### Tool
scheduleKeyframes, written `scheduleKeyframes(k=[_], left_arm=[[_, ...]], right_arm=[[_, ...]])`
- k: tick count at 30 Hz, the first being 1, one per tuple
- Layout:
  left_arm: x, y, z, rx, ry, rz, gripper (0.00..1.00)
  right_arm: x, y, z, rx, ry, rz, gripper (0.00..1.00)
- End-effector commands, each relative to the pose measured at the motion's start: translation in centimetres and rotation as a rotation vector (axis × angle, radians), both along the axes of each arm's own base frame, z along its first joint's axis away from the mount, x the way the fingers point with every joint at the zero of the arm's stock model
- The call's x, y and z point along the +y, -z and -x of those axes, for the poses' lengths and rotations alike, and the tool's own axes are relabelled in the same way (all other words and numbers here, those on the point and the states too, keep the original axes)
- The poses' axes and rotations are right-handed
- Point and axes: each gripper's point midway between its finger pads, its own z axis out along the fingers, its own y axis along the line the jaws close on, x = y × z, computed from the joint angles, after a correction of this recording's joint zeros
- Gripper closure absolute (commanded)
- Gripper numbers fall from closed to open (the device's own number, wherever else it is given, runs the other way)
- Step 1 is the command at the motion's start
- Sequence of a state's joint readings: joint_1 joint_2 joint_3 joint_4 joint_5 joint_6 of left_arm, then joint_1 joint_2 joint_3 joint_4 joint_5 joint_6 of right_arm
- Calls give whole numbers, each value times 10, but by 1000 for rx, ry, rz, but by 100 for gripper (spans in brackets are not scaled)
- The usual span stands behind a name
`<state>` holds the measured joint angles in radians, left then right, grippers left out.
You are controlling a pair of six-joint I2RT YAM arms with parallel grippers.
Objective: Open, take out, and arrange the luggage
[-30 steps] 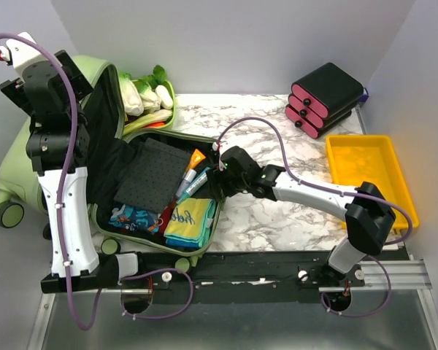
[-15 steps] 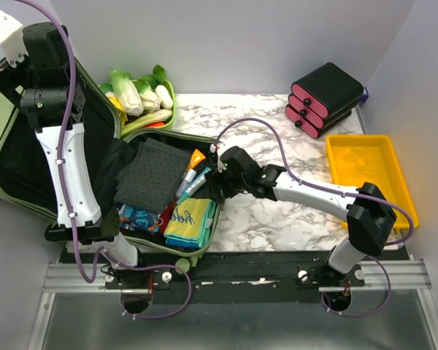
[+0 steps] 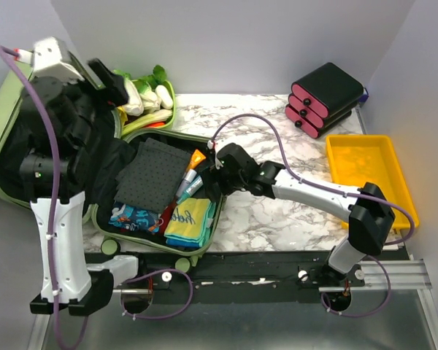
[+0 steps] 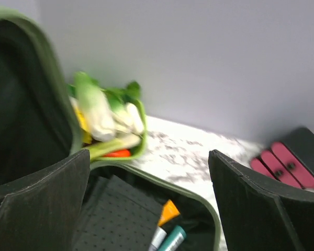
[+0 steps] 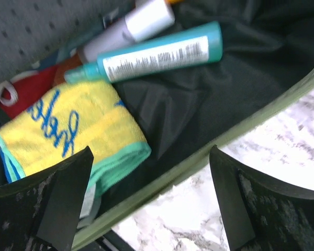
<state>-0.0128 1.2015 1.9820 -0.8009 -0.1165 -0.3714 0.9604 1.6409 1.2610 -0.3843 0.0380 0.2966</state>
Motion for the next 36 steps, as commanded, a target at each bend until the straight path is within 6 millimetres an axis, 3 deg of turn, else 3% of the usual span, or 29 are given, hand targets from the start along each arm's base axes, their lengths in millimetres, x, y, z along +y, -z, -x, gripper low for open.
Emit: scheduleKeyframes(k=[1,2,5,7,9,10,12,13,14,15,16,18,19,22,23,26,28,32,33,34,35,36], left_arm=[[-68,32,-11,26,268,30,1],[-85,34,-8,31,318,30,1],[-112,54,-7,77,401,-1,1],[-120,76,-8,130,426,-26,1],[-124,92,-2,157,446,-49,1],[-127,120,-3,216,458,-61,1],[-136,136,7,233,503,-44,1],[-143,169,8,304,528,-22,1],[-149,179,15,312,568,-3,1],[-161,188,18,315,629,18,1],[-173,224,25,393,674,38,1],[-191,255,33,473,736,57,1],[-204,282,44,543,774,58,1],[-236,322,60,632,878,64,1],[-251,331,68,653,918,62,1],[-269,348,62,681,931,56,1],[-275,352,55,697,917,38,1],[-280,389,37,796,849,-13,5],[-282,394,35,809,845,-18,14],[-284,395,30,813,838,-15,21],[-286,407,27,845,829,-30,27],[-281,414,22,867,794,-58,37]], right_arm=[[12,-111,-41,-260,94,-218,0],[9,-115,-44,-272,92,-219,0],[-8,-131,-56,-284,124,-261,0],[-31,-132,-75,-267,184,-280,0],[-47,-127,-80,-215,211,-312,0],[-69,-125,-93,-216,269,-312,0],[-102,-119,-103,-250,361,-278,0],[-130,-120,-118,-285,449,-253,0],[-150,-119,-126,-315,501,-220,0],[-171,-127,-131,-350,554,-209,0],[-202,-126,-142,-363,622,-190,0],[-236,-131,-150,-405,675,-142,0],[-262,-134,-156,-425,731,-117,0],[-315,-134,-167,-449,859,-64,0],[-322,-132,-168,-434,873,-70,0],[-343,-127,-170,-422,907,-64,0],[-361,-129,-173,-442,948,-30,0],[-389,-134,-190,-461,982,14,0],[-387,-135,-200,-458,966,11,0],[-398,-135,-204,-457,982,18,0],[-399,-136,-208,-459,964,34,0],[-398,-127,-216,-437,945,44,0]])
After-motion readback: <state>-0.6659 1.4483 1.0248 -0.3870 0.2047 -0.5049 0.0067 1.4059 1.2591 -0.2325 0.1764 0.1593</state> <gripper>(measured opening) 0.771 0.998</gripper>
